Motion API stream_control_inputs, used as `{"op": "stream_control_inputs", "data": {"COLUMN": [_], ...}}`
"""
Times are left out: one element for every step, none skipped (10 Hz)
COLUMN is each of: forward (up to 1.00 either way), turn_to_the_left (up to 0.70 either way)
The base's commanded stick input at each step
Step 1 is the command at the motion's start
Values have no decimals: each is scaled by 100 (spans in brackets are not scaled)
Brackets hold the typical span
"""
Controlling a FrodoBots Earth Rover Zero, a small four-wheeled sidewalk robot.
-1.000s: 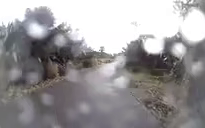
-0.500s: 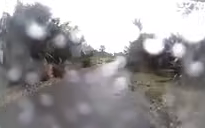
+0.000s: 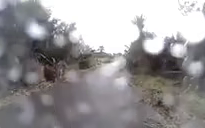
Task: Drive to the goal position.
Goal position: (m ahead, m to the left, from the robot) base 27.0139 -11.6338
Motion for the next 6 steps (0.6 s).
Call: {"op": "stream_control_inputs", "data": {"forward": [100,100,100,100,100,100], "turn_to_the_left": [0,0,0,0,0,0]}}
